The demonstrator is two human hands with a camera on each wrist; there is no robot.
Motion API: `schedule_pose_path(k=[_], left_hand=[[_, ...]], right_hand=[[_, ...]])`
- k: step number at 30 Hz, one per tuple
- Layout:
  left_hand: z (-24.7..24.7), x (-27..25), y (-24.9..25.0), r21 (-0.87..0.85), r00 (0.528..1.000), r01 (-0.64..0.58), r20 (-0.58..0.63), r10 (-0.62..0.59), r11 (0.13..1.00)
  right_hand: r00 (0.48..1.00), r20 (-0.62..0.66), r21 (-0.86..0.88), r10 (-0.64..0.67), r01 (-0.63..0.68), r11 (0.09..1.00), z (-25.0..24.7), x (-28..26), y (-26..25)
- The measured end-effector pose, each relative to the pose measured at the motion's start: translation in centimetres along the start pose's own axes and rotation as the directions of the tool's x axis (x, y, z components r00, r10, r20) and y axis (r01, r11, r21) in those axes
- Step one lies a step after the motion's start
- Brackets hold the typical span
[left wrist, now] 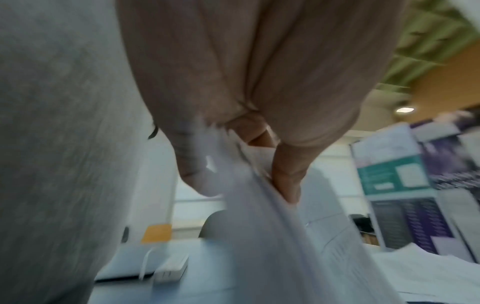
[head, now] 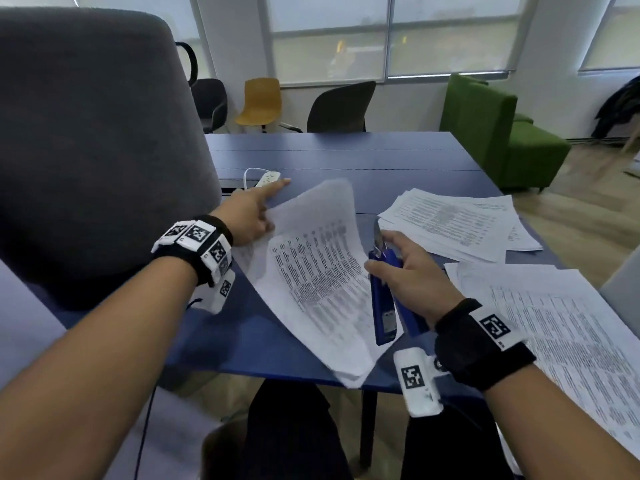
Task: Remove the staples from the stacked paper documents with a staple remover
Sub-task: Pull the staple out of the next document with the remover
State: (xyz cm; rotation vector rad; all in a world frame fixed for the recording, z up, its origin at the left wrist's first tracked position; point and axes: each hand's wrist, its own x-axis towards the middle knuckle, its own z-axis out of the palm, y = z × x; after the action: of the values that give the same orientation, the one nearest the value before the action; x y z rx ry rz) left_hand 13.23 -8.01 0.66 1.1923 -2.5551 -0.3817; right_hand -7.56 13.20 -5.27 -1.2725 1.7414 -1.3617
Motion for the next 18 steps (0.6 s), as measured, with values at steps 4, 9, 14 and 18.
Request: schedule_pose_path(k=[4,9,14,18], left_hand=[[0.0,-2.1,3.1,0.147,0.987,-0.141,-0.057,0.151,0.979],[4.6,-6.2,6.1,0.139,0.885,-0.386,-0.223,0.408,0.912],[7.9,-8.6,4.9,-0.089,0.858,-0.06,-0.513,0.006,0.994],[8.5,-8.7,4.6,-0.924,0.773,0.365,0.232,-0.59,0.115]], right_hand=[[0.98,0.054,-0.136,-0.193,0.198,0.971,1.8,-0.1,-1.0],[0.972,0.109,-0.266,-0.209,0.231,0.936,3.3,0.5,-1.2],[0.985,-0.019,-0.302,-0.172,0.158,0.94,3.1,0.1,1.5],[0.971,-0.138,-0.233,-0.197,0.162,0.959,2.7,-0.3,2.5]])
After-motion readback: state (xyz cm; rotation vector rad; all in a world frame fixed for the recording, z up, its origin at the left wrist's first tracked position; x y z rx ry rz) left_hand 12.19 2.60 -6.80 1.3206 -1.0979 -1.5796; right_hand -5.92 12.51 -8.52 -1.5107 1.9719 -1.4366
